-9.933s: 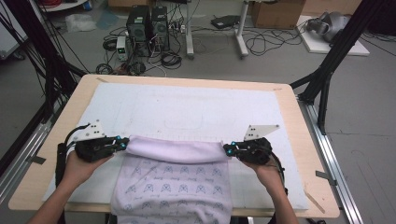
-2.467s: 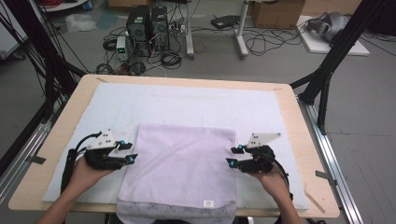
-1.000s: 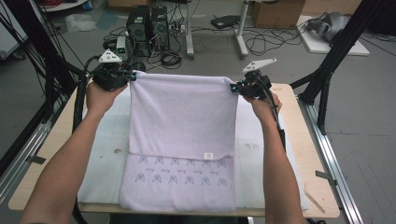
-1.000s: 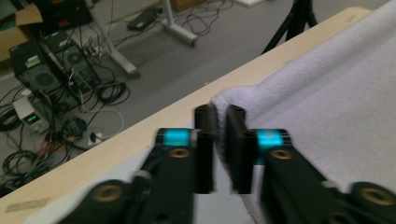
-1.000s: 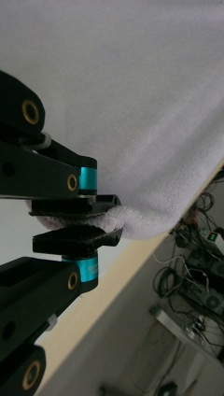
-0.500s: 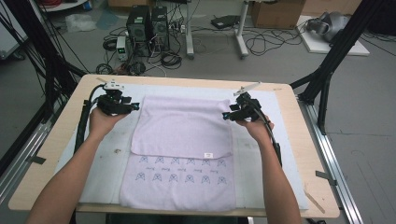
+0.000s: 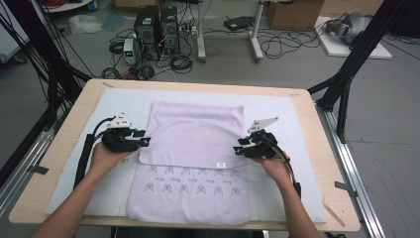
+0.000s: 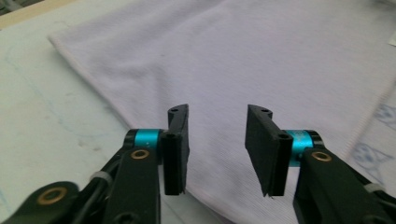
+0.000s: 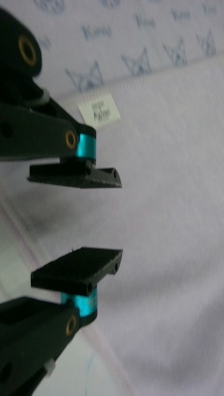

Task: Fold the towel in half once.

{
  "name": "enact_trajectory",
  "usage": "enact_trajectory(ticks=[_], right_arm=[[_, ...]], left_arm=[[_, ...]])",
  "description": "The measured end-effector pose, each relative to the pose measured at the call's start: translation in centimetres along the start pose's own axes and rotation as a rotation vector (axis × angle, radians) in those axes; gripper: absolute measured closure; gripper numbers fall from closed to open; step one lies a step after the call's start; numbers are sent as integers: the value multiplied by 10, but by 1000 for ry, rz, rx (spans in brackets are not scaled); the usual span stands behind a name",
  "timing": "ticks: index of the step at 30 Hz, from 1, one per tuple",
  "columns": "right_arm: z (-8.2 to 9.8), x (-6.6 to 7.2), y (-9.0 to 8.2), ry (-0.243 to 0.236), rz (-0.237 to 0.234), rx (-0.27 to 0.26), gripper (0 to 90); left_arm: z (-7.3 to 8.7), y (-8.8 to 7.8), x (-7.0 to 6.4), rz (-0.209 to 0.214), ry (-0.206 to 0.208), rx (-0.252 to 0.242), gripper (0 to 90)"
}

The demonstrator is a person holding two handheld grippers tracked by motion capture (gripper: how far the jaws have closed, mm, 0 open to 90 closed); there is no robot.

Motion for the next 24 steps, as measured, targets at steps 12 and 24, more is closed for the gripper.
enact_trajectory(ticks=[12,24], right_arm=[[33,25,2,-39,-42,59,703],[39,31,3,-62,-23,15,684]], left_arm=[[35,6,-19,42,43,93,707],[39,8,-22,31,61,63,820]])
Point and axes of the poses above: each handheld gripper's, and its own axes: y roughly forward along the jaws, z roughly out of its underside, x roughly to its left, the point moved 2 cm from there along y, roughly forward along the jaws, and after that the axes turned 7 degrees about x, right-handed, at the moved point
